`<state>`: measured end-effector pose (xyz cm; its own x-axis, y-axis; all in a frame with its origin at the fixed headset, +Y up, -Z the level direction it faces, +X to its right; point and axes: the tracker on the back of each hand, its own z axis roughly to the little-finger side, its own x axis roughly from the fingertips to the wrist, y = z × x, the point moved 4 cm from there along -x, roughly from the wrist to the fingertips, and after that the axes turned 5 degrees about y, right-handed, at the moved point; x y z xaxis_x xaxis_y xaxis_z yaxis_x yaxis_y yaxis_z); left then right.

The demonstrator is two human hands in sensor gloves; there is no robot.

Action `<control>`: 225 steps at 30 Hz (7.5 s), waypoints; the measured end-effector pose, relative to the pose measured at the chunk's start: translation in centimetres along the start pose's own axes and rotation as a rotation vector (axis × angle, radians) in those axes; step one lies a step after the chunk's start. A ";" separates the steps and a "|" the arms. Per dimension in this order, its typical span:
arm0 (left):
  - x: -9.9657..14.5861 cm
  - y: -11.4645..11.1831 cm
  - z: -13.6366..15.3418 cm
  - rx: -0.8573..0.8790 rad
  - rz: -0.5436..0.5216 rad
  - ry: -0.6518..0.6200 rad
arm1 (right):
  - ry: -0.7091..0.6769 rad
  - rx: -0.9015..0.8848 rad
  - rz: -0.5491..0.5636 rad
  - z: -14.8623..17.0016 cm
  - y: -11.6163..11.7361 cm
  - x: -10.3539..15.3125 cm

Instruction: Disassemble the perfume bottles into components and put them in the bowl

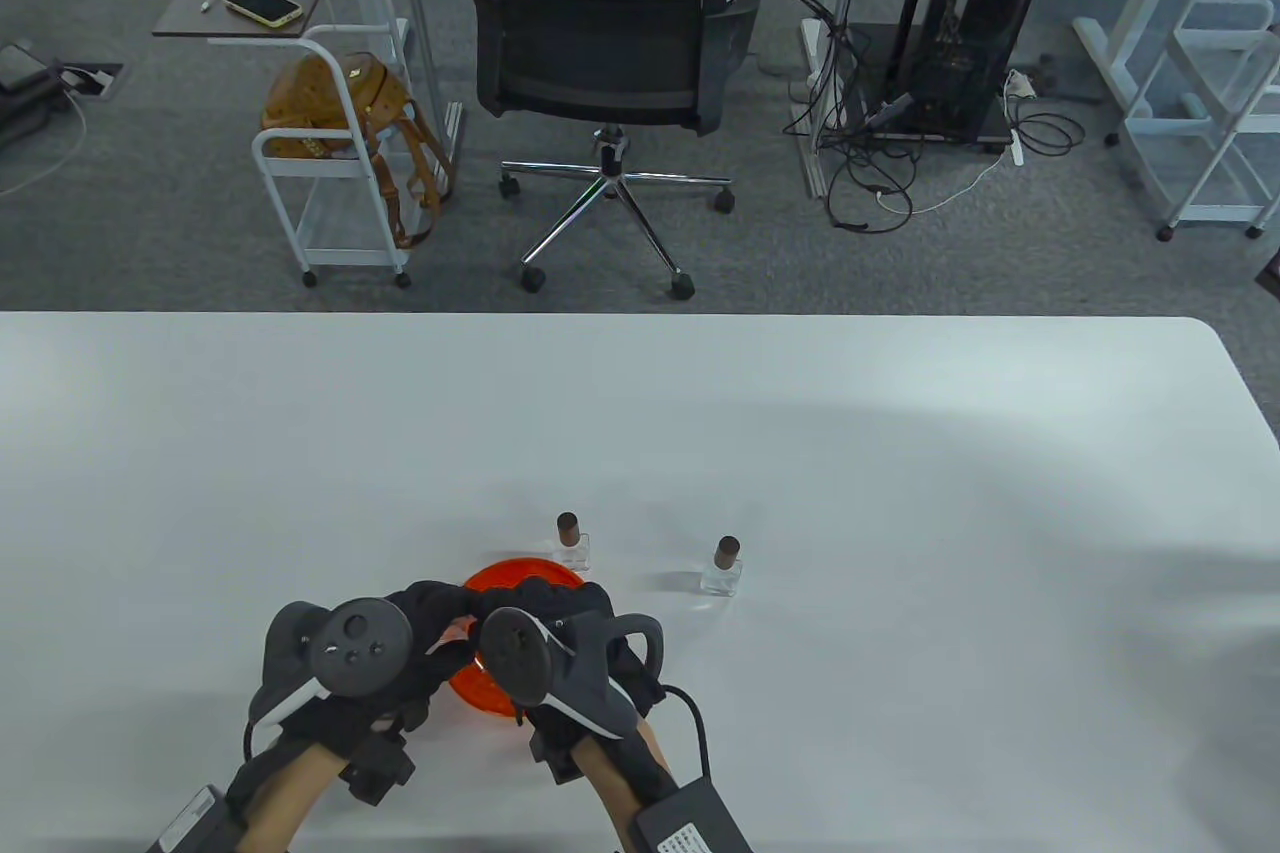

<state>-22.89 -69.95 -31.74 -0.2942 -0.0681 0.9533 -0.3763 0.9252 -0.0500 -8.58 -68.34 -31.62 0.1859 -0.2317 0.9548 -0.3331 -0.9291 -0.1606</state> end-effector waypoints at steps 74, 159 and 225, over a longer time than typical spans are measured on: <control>0.0 0.1 0.3 0.012 0.013 0.009 | 0.006 -0.016 -0.014 0.0 -0.2 0.0; -3.9 -2.6 -3.5 -0.495 0.077 0.229 | 0.251 0.209 0.065 9.0 -4.3 -1.3; 0.2 1.8 -2.6 0.033 -0.147 -0.056 | 0.141 0.300 -0.086 5.9 -0.9 -1.4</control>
<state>-21.36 -67.35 -30.86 -0.2819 -0.2233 0.9331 -0.4472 0.8910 0.0781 -3.07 -68.87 -34.31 0.0648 -0.1264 0.9899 -0.0307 -0.9917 -0.1246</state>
